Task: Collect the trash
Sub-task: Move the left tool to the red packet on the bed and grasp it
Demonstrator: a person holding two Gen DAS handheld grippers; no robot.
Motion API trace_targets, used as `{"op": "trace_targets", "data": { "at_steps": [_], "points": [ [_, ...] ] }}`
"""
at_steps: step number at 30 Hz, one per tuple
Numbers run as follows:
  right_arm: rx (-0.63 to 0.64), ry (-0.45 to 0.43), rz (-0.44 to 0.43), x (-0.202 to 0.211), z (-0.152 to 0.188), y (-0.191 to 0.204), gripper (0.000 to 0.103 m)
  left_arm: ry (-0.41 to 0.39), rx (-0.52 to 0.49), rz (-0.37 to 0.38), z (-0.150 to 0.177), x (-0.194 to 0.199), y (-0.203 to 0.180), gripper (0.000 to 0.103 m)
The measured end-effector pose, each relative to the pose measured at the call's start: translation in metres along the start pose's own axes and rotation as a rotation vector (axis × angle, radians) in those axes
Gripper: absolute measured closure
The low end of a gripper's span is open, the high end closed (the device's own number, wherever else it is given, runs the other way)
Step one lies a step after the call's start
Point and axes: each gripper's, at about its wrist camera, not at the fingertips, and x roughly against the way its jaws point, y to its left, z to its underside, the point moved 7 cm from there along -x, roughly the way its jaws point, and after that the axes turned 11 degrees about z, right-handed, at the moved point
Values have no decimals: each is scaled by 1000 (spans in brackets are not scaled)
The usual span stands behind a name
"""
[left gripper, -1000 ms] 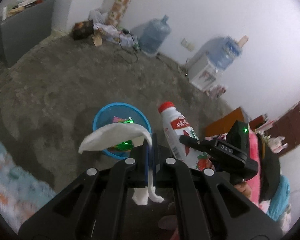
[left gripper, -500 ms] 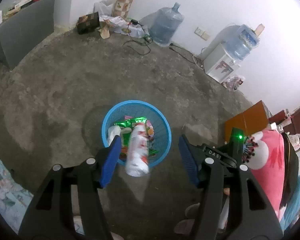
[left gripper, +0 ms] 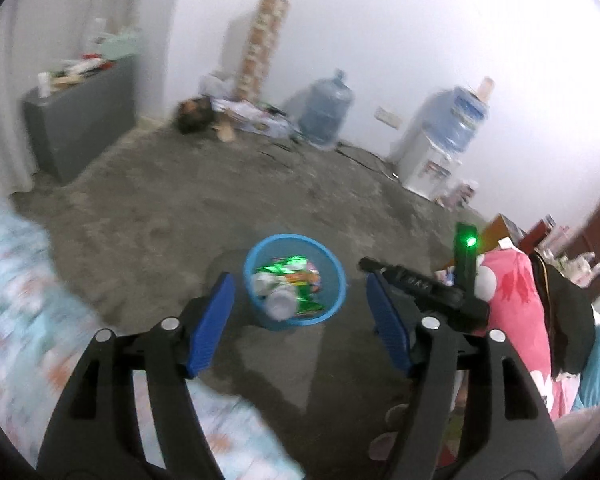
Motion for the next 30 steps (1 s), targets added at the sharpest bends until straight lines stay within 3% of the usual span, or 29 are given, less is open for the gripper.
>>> {"op": "trace_targets", "data": {
  "at_steps": [3, 8, 10, 14, 17, 20, 24, 30],
  "points": [
    [95, -15, -31, 21, 8, 40, 23, -71, 30, -114, 23, 64, 23, 30],
    [262, 0, -140, 49, 43, 109, 17, -249, 143, -405, 86, 194, 73, 21],
    [333, 47, -221, 58, 67, 143, 17, -317, 210, -495, 116, 236, 88, 20],
    [458, 166, -329, 62, 120, 199, 17, -388, 371, -591, 180, 290, 116, 20],
    [537, 241, -375, 66, 158, 232, 17, -430, 470, -594, 224, 311, 131, 20],
    [615, 337, -433, 71, 202, 268, 17, -464, 531, -552, 255, 321, 140, 20],
    [697, 413, -488, 83, 243, 308, 17, -487, 534, -513, 271, 320, 146, 20],
    [674, 616, -513, 64, 274, 360, 19, -527, 584, -454, 283, 313, 170, 20]
  ]
}}
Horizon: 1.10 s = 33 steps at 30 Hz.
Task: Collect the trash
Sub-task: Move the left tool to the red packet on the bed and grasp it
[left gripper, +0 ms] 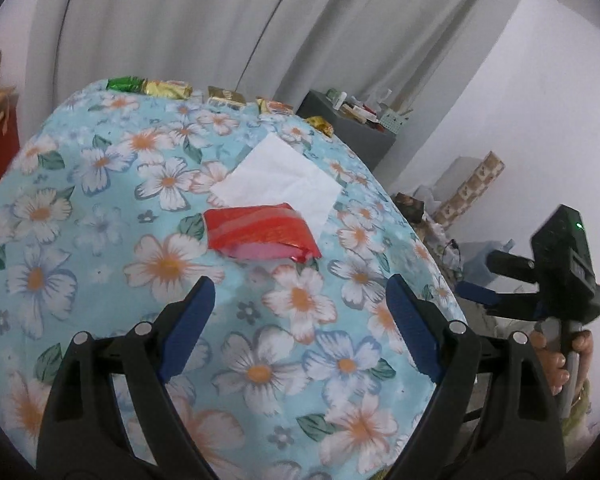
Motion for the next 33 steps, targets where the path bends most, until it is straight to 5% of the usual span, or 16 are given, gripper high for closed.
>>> {"op": "trace_targets", "data": {
  "at_steps": [7, 13, 24, 33],
  "points": [
    [-124, 119, -67, -75, -36, 14, 32, 54, 51, 36, -17, -20, 29, 20],
    [-174, 140, -12, -125, -57, 11, 42, 116, 103, -9, -23, -47, 56, 23],
    [-182, 100, -10, -148, -80, 13, 57, 192, -44, -145, -24, -76, 47, 23],
    [-202, 100, -43, -151, -80, 6, 69, 200, -101, -211, -20, -82, 47, 38]
  ]
}}
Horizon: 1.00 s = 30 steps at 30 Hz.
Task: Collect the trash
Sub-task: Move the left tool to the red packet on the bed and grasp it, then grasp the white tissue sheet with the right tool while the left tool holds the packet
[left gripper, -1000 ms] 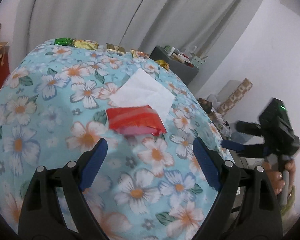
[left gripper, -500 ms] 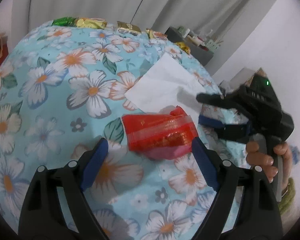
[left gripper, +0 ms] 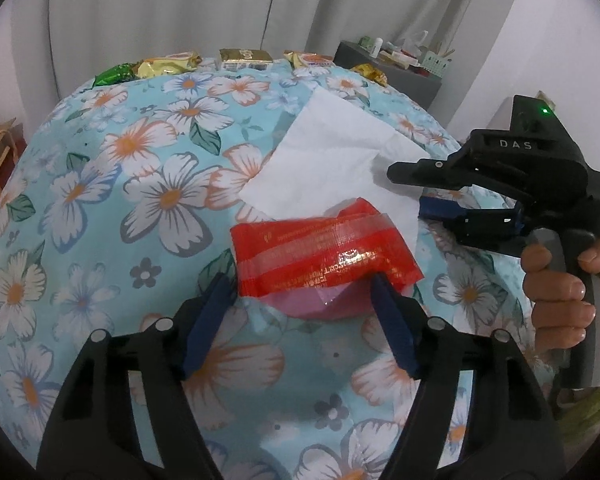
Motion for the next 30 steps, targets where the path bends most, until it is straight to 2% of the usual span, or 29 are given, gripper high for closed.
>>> {"op": "trace_targets", "data": {
  "at_steps": [17, 20, 24, 27, 30],
  "points": [
    [10, -13, -4, 3, 0, -3, 71, -14, -4, -41, -2, -3, 6, 56],
    [10, -17, -2, 3, 0, -4, 73, -22, 8, -38, -2, -1, 9, 64],
    [9, -25, 8, 3, 1, -2, 74, -35, 40, -28, -3, 1, 18, 81],
    [-6, -26, 14, 1, 1, -5, 81, -45, 65, -12, -3, 4, 25, 89],
    [-32, -20, 5, 1, -1, -9, 89, -54, 80, 7, -3, 6, 28, 93]
  ]
}}
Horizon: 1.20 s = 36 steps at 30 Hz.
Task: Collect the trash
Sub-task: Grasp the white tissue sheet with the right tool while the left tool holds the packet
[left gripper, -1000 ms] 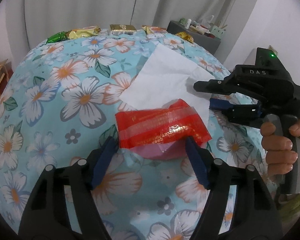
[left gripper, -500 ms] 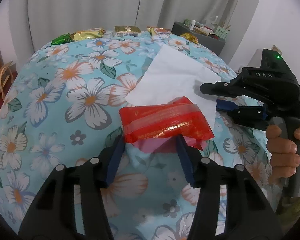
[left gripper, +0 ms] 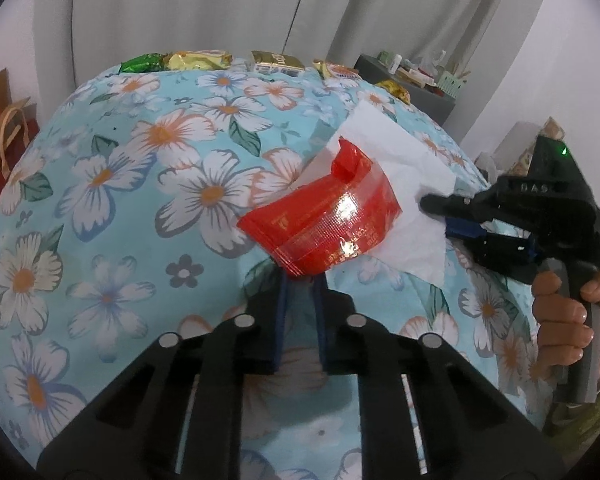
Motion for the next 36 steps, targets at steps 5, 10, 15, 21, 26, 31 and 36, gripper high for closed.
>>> {"op": "trace_targets", "data": {
  "at_steps": [5, 10, 15, 21, 26, 31, 36],
  "points": [
    [-31, -1, -29, 3, -2, -5, 95, -6, 1, 9, 1, 5, 0, 103],
    [-45, -14, -51, 9, -4, -8, 97, -17, -12, -3, 2, 12, -1, 103],
    [-59, -40, -64, 20, -6, -13, 97, -64, 0, 39, -4, 24, -4, 103],
    [-66, -24, -101, 22, -2, -18, 97, -60, 229, 302, -20, 22, -1, 61],
    [-76, 15, -123, 16, 3, -17, 96, -94, 452, 459, -33, 9, 15, 51],
    [-81, 44, -120, 7, 3, -13, 82, -79, 654, 468, -35, -14, 46, 51],
    [-92, 44, -127, -2, -4, -7, 76, -98, 698, 468, -44, -24, 50, 52]
  ]
}}
